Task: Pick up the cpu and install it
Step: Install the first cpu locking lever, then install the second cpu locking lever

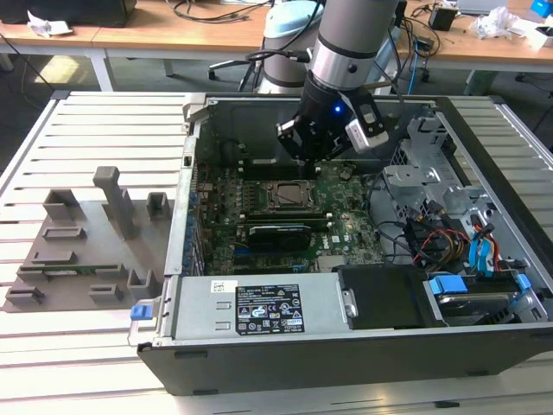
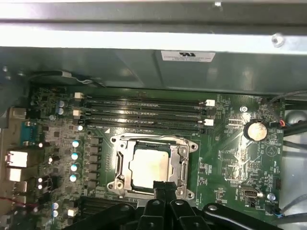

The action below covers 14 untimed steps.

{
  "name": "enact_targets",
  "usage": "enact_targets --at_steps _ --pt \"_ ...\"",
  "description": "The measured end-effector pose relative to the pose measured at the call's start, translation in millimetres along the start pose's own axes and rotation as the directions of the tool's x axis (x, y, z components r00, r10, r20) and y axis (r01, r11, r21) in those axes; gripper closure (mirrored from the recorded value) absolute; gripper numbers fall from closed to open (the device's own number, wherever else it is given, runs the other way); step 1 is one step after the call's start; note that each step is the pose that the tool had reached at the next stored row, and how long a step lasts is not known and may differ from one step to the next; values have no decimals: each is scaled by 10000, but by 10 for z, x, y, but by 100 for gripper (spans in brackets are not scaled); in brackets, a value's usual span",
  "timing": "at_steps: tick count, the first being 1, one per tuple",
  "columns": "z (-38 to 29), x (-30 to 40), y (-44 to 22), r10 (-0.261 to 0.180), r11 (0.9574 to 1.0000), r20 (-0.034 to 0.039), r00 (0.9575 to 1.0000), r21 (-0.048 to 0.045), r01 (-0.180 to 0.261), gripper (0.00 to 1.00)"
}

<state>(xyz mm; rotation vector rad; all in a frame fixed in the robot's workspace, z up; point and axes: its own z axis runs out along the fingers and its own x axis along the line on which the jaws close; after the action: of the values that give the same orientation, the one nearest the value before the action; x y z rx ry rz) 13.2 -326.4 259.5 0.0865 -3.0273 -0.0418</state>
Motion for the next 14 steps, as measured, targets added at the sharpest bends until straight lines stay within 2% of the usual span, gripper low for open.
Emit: enact_targets --at_steps 11,12,13,14 --pt "-3 0 -4 1 10000 -10 10000 3 -1 89" --pt "-3 11 -99 -4 10000 -6 10000 -43 4 89" --pt "-3 17 -150 -11 10000 -4 10000 -97 10 89" --pt "0 22 -173 -18 9999 1 10000 -171 18 89"
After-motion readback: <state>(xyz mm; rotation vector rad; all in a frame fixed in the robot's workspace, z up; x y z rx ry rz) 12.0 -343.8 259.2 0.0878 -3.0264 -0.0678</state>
